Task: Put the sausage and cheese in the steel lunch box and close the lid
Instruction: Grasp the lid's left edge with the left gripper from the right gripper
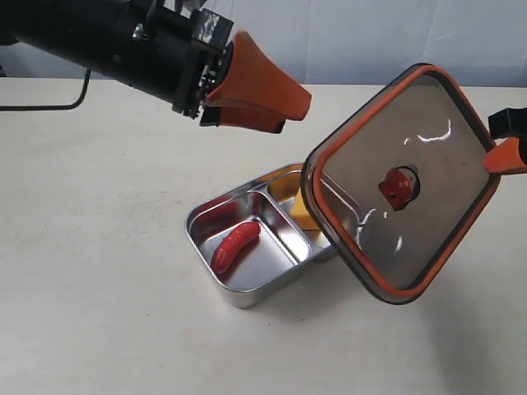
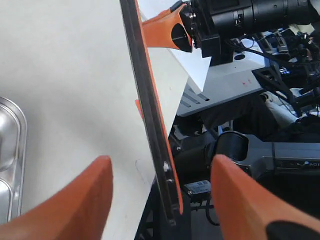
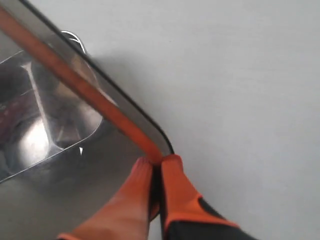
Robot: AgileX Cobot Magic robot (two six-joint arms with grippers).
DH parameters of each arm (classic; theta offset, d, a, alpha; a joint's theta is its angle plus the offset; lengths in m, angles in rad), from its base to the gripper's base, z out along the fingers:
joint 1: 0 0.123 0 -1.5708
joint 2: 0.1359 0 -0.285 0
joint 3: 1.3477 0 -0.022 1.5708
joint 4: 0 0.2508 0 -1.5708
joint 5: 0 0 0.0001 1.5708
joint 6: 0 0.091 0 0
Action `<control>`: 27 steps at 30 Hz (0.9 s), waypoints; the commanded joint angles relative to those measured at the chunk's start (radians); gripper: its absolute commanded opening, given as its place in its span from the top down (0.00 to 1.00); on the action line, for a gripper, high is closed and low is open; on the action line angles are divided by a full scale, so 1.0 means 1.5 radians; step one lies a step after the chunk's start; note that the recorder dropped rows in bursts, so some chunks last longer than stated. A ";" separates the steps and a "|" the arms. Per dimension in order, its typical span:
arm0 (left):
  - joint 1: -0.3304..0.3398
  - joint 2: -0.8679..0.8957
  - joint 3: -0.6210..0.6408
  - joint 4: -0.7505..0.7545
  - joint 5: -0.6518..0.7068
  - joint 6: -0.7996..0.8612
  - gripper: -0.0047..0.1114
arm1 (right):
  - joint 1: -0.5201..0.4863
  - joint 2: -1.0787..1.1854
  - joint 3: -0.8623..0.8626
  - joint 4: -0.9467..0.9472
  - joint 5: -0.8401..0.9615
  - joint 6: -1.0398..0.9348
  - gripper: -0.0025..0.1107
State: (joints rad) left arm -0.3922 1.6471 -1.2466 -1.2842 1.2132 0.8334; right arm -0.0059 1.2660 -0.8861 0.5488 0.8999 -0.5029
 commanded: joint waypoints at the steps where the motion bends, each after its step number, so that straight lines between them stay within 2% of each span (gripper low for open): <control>1: -0.016 0.018 0.002 -0.045 0.005 0.013 0.48 | -0.002 -0.004 0.000 0.026 0.006 -0.019 0.99; 8: -0.040 0.024 0.002 -0.047 0.005 0.016 0.48 | -0.002 -0.004 0.000 0.056 0.009 -0.045 0.99; 11: -0.057 0.024 0.002 -0.044 0.005 0.022 0.48 | 0.018 -0.004 0.000 0.054 0.009 -0.047 0.99; 15: -0.079 0.024 0.002 -0.015 0.005 0.022 0.48 | 0.053 -0.004 0.000 0.031 0.007 -0.047 0.99; 20: -0.101 0.024 0.002 0.029 -0.022 -0.002 0.49 | 0.058 -0.004 0.000 0.034 0.003 -0.047 0.99; 24: -0.118 0.024 0.002 0.096 -0.060 -0.033 0.57 | 0.058 -0.004 0.000 0.042 0.003 -0.047 0.99; 27: -0.119 0.024 0.002 0.101 -0.062 -0.033 0.71 | 0.058 -0.004 0.000 0.042 0.003 -0.047 0.99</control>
State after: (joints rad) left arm -0.5618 1.6776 -1.2466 -1.1456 1.1322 0.7942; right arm 0.0795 1.2660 -0.8861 0.6020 0.9137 -0.5686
